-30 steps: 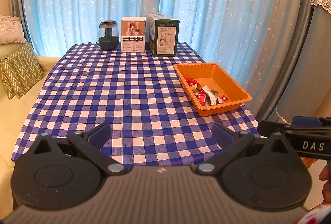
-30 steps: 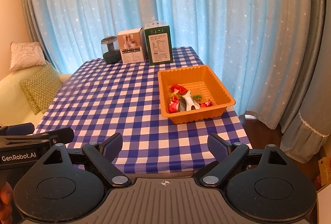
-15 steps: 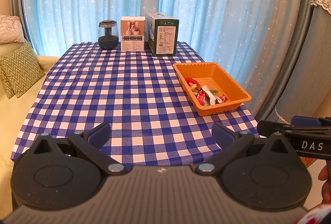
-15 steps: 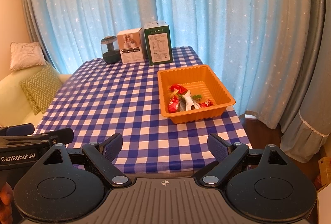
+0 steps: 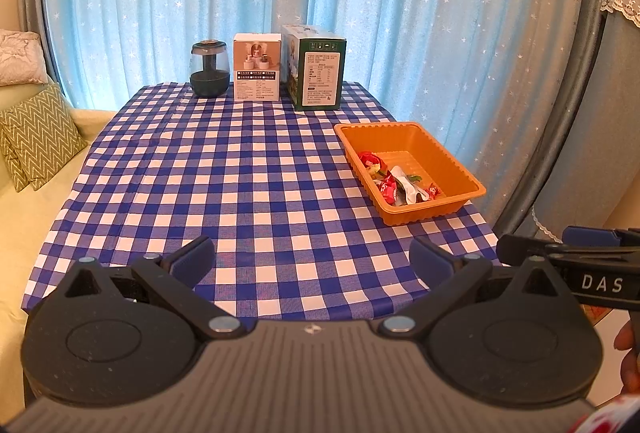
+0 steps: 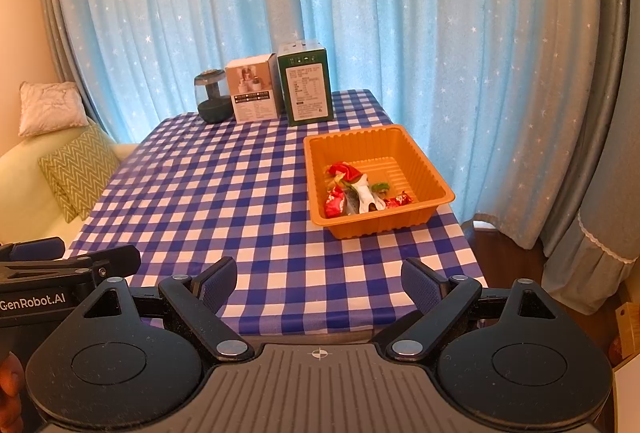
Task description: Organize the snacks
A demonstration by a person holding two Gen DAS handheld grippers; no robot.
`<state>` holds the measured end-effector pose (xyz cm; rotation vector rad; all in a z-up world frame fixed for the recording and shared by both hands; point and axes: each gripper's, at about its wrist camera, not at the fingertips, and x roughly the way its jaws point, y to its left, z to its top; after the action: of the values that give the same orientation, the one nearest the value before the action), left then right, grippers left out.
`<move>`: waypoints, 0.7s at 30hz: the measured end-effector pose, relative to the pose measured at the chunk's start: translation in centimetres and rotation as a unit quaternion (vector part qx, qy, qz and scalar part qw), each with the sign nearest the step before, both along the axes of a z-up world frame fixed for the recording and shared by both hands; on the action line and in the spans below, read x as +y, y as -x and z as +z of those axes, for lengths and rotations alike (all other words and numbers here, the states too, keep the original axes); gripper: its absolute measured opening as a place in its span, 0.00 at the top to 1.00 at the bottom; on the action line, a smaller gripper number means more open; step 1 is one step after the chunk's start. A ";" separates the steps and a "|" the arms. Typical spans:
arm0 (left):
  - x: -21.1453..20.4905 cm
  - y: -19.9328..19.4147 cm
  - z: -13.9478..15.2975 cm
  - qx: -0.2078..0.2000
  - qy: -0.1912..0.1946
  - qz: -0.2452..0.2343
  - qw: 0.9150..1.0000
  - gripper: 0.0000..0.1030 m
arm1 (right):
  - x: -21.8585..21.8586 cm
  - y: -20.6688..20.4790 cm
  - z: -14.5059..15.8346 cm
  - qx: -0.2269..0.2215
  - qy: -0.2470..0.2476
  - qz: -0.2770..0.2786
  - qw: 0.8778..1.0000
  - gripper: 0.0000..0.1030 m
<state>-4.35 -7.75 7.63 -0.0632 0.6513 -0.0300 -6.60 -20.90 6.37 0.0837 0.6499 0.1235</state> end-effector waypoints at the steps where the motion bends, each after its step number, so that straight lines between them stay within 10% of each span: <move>1: 0.0 0.0 0.0 0.000 0.000 0.000 1.000 0.00 | 0.0 0.0 0.0 0.000 0.000 0.000 1.000 0.14; 21: -0.2 0.0 0.0 0.000 0.001 0.000 1.000 0.00 | 0.0 -0.1 -0.1 0.001 0.000 0.000 1.000 0.14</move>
<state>-4.37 -7.94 7.60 -0.0662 0.6514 -0.0302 -6.46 -20.95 6.31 0.0846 0.6521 0.1233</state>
